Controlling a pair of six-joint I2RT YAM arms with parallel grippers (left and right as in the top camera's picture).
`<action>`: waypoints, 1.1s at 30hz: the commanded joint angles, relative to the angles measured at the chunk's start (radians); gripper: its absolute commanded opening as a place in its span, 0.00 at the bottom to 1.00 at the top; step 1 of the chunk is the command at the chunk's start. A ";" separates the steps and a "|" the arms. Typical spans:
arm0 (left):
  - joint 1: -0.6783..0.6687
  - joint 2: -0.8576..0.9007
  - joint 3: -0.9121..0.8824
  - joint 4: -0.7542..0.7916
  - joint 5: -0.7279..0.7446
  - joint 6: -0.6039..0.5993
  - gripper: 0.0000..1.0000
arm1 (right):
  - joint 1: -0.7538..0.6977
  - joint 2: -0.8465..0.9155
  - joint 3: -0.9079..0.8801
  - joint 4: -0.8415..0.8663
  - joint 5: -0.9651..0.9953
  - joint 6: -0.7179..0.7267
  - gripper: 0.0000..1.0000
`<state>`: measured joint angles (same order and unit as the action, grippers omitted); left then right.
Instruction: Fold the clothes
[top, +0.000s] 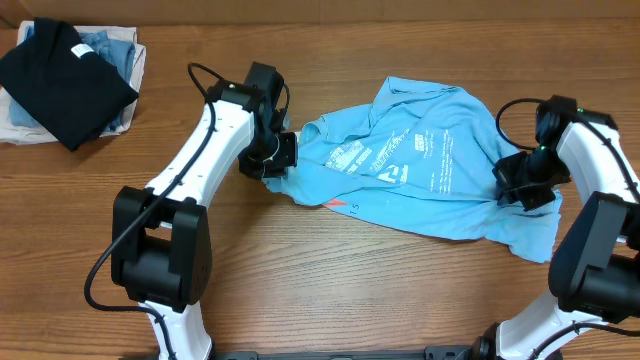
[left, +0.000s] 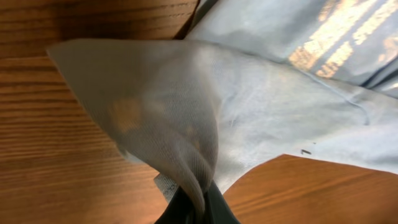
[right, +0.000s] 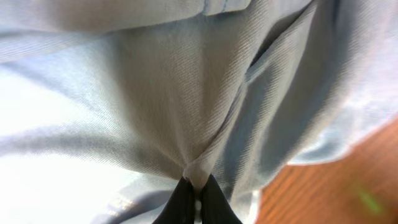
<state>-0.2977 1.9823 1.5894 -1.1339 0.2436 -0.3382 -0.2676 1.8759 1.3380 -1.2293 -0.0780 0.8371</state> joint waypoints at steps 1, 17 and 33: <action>-0.004 -0.019 0.067 -0.032 0.011 -0.002 0.04 | 0.003 -0.024 0.053 -0.027 0.010 0.005 0.04; -0.004 -0.398 0.128 -0.145 -0.110 -0.062 0.04 | 0.003 -0.407 0.085 -0.143 0.011 0.000 0.04; -0.004 -0.823 0.130 -0.190 -0.178 -0.106 0.04 | 0.003 -0.696 0.187 -0.284 0.018 -0.111 0.04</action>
<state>-0.2996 1.2430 1.6936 -1.3243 0.1223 -0.4030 -0.2676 1.2251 1.4380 -1.4982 -0.0776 0.7673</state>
